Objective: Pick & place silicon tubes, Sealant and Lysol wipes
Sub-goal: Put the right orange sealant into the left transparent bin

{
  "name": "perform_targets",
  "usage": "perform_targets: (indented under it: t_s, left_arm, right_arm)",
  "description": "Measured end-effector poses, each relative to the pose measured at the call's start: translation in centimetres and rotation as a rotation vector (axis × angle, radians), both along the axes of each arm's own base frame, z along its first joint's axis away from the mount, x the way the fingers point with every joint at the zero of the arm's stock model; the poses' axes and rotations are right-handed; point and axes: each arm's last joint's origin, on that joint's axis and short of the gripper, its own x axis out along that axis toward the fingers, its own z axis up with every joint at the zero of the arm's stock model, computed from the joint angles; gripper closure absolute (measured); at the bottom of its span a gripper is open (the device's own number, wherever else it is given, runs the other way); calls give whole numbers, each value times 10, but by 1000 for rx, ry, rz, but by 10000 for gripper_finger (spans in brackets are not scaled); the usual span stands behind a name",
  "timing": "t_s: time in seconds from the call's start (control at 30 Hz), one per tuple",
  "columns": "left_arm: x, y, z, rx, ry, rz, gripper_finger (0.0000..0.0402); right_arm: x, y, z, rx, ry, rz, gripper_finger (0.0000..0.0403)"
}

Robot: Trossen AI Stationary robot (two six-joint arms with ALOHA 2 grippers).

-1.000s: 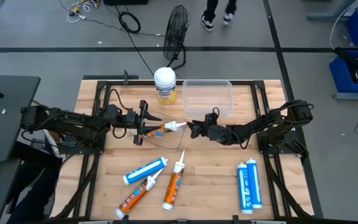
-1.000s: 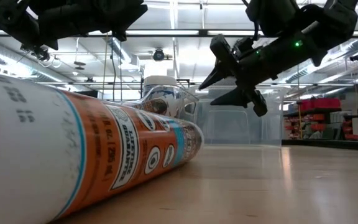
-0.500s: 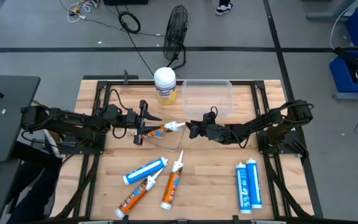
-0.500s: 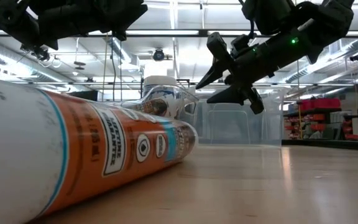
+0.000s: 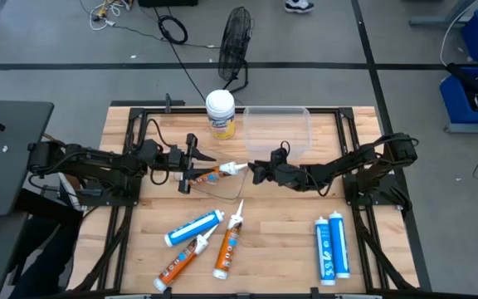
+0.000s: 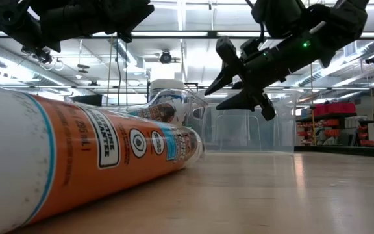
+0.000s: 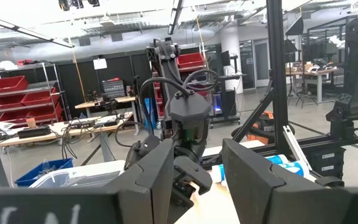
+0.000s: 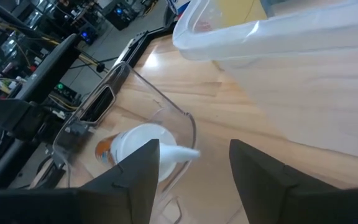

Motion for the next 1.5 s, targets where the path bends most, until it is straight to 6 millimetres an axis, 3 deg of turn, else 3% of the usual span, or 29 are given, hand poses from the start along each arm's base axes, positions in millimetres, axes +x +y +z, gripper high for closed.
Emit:
perform_targets:
  t_s: [0.4,0.83,1.13,1.5]
  left_arm:
    - [0,1,0,-4,-1,18,259]
    - [0,1,0,-4,-1,19,259]
    - [0,1,0,-4,3,19,259]
    - [0,1,-1,-11,11,17,259]
  right_arm:
    - [0,0,0,7,4,16,212]
    - [0,-1,0,-15,18,21,292]
    - [1,-1,1,-81,39,46,390]
    - [8,-1,13,-190,29,82,402]
